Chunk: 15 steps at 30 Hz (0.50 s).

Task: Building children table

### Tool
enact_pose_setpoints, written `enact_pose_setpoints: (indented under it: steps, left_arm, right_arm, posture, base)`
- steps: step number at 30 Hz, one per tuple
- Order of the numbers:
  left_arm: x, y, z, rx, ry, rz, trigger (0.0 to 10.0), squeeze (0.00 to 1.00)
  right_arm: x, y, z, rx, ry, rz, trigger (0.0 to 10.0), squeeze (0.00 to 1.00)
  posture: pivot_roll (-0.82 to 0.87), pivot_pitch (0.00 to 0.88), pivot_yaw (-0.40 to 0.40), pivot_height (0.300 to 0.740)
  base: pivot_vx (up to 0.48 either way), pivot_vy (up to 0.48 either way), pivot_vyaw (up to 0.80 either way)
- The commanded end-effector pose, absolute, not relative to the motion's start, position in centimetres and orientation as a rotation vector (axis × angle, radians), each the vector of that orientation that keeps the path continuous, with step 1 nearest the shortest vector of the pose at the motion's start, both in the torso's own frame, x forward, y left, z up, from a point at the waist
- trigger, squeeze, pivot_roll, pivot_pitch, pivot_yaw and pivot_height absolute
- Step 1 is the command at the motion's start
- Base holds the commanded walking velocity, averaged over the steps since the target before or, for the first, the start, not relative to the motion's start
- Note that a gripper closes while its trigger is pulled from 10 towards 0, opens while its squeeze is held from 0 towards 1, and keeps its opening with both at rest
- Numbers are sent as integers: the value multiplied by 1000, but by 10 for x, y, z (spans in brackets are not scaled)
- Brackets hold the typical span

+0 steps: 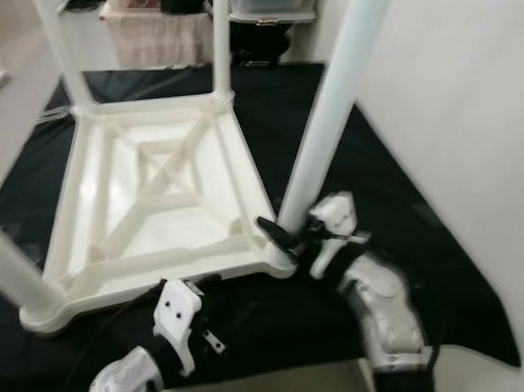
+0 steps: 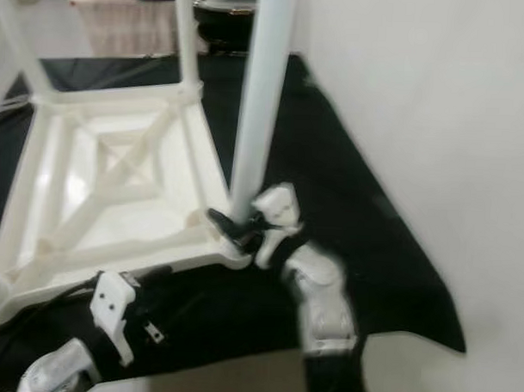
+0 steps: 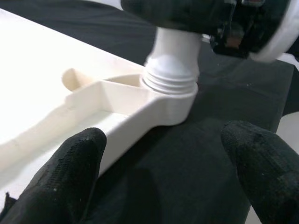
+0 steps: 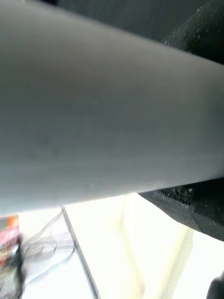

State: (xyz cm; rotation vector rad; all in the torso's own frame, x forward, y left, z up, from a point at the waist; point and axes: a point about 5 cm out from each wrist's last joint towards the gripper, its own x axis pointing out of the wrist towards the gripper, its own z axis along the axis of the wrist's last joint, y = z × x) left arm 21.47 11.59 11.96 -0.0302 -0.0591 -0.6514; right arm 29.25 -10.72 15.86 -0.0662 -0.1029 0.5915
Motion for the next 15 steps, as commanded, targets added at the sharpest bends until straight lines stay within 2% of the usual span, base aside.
enact_pose_setpoints:
  steps: [1, 7, 8, 10, 11, 12, 14, 15]
  left_arm:
    - [213, 121, 115, -27, -37, -648, 10000, 0]
    - [216, 120, 113, -17, -29, -666, 10000, 0]
    - [216, 120, 113, -15, -31, -657, 10000, 0]
    - [216, 120, 113, -15, -31, -657, 10000, 0]
    - [217, 120, 113, -15, -34, -650, 10000, 0]
    - [217, 120, 114, -15, -36, -645, 10000, 0]
    - [218, 120, 114, -16, -38, -642, 10000, 0]
    - [218, 120, 114, -16, -38, -642, 10000, 0]
  right_arm:
    - [288, -115, 128, -92, 53, 544, 0, 0]
    - [298, -102, 130, -112, 58, 645, 0, 0]
    - [298, -102, 129, -108, 71, 645, 10000, 0]
    - [298, -102, 129, -108, 71, 645, 10000, 0]
    - [298, -101, 133, -85, 66, 652, 10000, 373]
    - [297, -97, 139, -43, 47, 705, 10000, 1000]
    - [292, -87, 151, 10, 2, 834, 10000, 1000]
    - [292, -87, 151, 10, 2, 834, 10000, 1000]
  posture:
    - [-17, 171, -16, 740]
    - [-3, 153, -20, 740]
    - [0, 146, -23, 740]
    - [0, 146, -23, 740]
    - [2, 142, -26, 740]
    - [2, 142, -23, 740]
    - [4, 141, -23, 740]
    - [4, 141, -23, 740]
  base:
    - [0, 0, 0]
    - [0, 0, 0]
    - [0, 0, 0]
    - [0, 0, 0]
    - [0, 0, 0]
    - [0, 0, 0]
    - [0, 0, 0]
    - [0, 0, 0]
